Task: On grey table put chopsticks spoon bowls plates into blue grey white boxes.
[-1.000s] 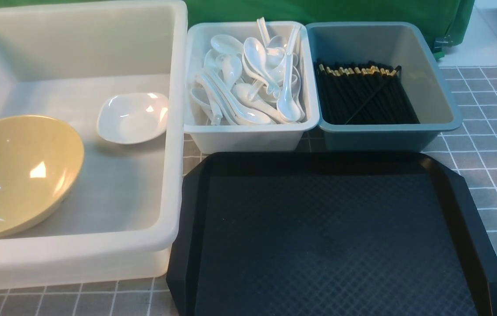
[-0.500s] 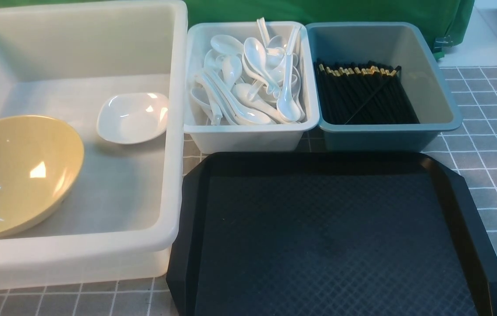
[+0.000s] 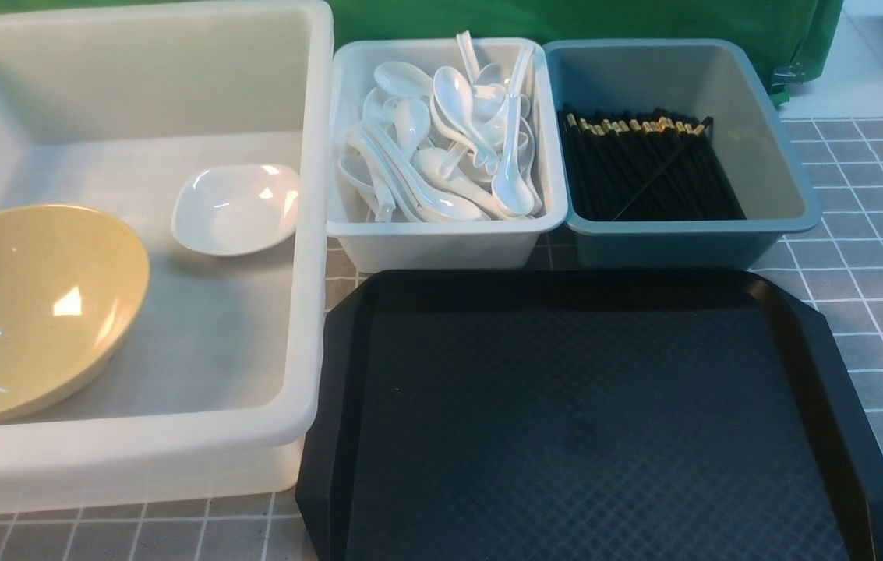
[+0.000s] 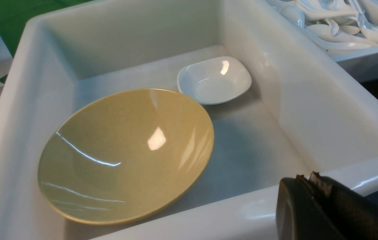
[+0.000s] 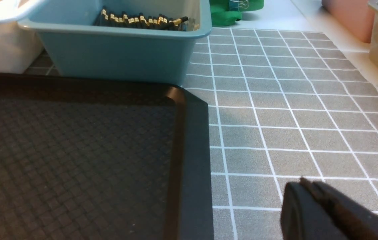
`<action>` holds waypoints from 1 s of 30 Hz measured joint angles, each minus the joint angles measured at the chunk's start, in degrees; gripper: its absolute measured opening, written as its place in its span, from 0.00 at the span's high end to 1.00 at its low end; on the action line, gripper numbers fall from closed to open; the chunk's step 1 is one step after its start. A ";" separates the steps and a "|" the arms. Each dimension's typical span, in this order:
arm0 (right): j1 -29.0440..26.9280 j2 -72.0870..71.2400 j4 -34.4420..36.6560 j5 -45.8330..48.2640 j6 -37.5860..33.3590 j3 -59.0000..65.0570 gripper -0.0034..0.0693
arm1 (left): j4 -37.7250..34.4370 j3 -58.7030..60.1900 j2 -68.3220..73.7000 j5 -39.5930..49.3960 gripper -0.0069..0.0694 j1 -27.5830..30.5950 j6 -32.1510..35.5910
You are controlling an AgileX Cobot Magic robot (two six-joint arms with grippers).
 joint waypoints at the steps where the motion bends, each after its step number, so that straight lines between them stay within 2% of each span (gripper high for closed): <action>1: 0.00 0.00 0.00 0.00 0.00 0.00 0.91 | 0.00 0.00 0.00 0.00 0.92 0.00 0.00; 18: 0.00 0.00 0.07 0.10 0.00 0.00 0.90 | -0.66 0.53 -1.42 -0.73 0.92 -0.21 0.00; 22: 0.00 0.00 0.07 0.10 0.00 0.00 0.90 | 0.59 5.95 -3.58 -8.93 0.92 -0.65 -0.08; 23: 0.00 0.00 0.07 0.10 0.00 0.00 0.90 | 2.37 11.50 -4.76 -16.84 0.92 -0.57 -0.99; 24: 0.00 0.00 0.07 0.10 0.00 0.00 0.90 | 2.37 12.18 -4.93 -16.84 0.92 -0.59 -1.15; 25: 0.00 0.00 0.07 0.10 0.00 0.00 0.89 | 3.63 17.88 -6.51 -25.46 0.92 -0.41 -3.25; 26: 0.00 0.00 0.07 0.10 0.00 0.00 0.89 | 3.77 18.61 -6.51 -26.40 0.92 -0.41 -3.25; 27: 0.00 0.00 0.08 0.10 0.00 0.00 0.89 | 4.42 24.38 -8.09 -33.40 0.92 -0.41 -5.48; 30: 0.00 0.00 0.08 0.10 0.00 0.00 0.89 | 5.07 32.21 -9.79 -40.16 0.92 -0.30 -8.87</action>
